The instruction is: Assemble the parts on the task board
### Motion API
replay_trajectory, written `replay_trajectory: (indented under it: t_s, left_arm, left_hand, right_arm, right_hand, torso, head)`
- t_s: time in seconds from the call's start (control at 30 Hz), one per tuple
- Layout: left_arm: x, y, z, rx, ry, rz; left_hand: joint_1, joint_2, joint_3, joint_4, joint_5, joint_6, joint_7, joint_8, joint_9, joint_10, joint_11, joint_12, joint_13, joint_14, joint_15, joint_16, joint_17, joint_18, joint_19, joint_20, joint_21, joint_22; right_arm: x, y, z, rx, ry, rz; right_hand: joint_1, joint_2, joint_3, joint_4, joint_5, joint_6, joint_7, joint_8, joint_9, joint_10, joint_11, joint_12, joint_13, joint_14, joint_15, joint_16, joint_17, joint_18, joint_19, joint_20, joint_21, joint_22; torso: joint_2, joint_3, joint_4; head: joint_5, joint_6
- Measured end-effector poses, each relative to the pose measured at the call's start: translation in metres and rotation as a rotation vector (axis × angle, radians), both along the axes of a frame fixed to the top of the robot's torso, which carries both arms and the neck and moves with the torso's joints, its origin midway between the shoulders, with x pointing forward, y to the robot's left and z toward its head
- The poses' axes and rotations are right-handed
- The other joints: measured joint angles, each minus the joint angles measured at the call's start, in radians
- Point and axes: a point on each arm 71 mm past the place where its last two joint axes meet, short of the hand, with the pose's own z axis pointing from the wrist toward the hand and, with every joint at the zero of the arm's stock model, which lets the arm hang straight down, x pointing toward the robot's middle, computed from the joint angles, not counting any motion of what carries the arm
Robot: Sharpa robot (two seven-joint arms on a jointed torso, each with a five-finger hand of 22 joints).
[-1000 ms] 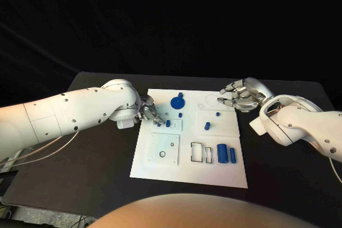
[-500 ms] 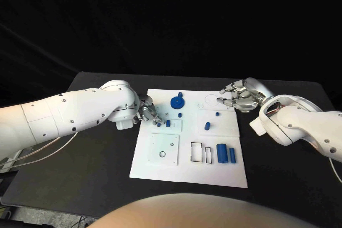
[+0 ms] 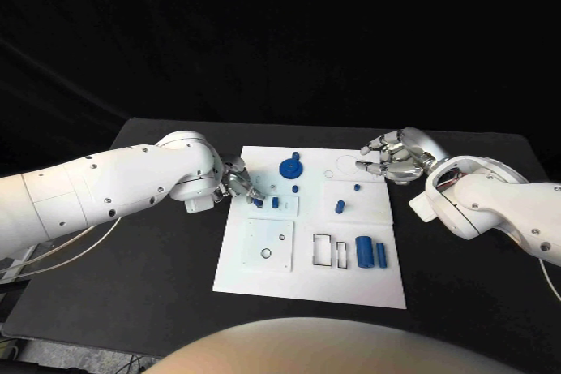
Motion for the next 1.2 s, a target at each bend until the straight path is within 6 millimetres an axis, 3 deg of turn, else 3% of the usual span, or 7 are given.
replay_trajectory:
  t_s: [0.53,1.0,1.13,1.2]
  left_arm:
    - [0.001,0.006,0.004,-0.037,-0.014,0.040]
    - [-0.005,0.013,0.009,-0.067,-0.052,0.057]
    - [-0.008,0.014,0.012,-0.091,-0.088,0.068]
    - [-0.010,0.015,0.013,-0.105,-0.105,0.076]
  left_hand:
    - [0.005,-0.005,-0.021,0.021,-0.011,0.000,0.000,0.000,-0.005,0.000,0.000,0.000,-0.002,0.000,0.000,0.000,0.000,0.000,0.000,0.000,-0.004,0.000]
    - [0.064,-0.011,-0.024,0.024,-0.011,-0.010,0.009,-0.039,-0.042,-0.003,0.003,0.000,0.000,0.000,0.000,0.000,0.000,0.000,0.002,0.002,-0.005,0.000]
    - [0.064,-0.013,-0.049,0.040,-0.011,-0.011,0.011,-0.046,-0.055,-0.007,0.007,0.000,-0.002,0.000,0.000,0.000,0.000,0.000,0.002,0.002,-0.008,0.000]
    - [0.062,-0.015,-0.096,0.048,-0.014,-0.016,0.016,-0.057,-0.067,-0.007,0.007,0.000,-0.001,0.000,0.000,0.000,0.000,0.000,0.006,0.006,-0.008,0.000]
  right_arm:
    - [0.000,0.000,-0.001,0.000,0.002,-0.001]
    - [-0.001,-0.001,-0.002,-0.001,0.004,-0.003]
    - [-0.001,-0.002,-0.002,-0.002,0.005,-0.004]
    - [-0.001,-0.002,-0.002,-0.002,0.005,-0.005]
  right_hand:
    - [0.000,0.000,0.000,0.000,0.000,0.000,0.000,0.000,0.000,0.000,0.000,0.000,0.000,0.000,0.000,0.000,0.000,0.000,0.000,0.000,0.000,0.000]
    - [0.000,0.000,0.000,0.000,0.000,0.000,0.000,0.000,0.000,0.000,0.000,0.000,0.000,0.000,0.000,0.000,0.001,0.000,0.000,0.000,0.000,0.001]
    - [0.000,0.000,0.000,0.000,0.000,0.000,0.000,0.000,0.000,0.000,0.000,0.000,0.000,0.000,0.000,0.000,0.001,0.000,0.000,0.000,0.000,0.001]
    - [0.000,0.000,0.000,0.000,0.000,0.000,0.000,0.000,0.000,0.000,0.000,0.000,0.000,0.000,0.000,0.000,0.001,0.000,0.000,0.000,0.000,0.001]
  torso:
    - [-0.001,0.0004,0.0003]
    - [0.000,0.0002,0.0001]
    - [0.000,0.0001,0.0003]
    - [0.000,0.0000,0.0008]
  head:
    - [0.003,0.001]
    - [0.005,0.004]
    - [0.005,0.003]
    - [0.005,0.002]
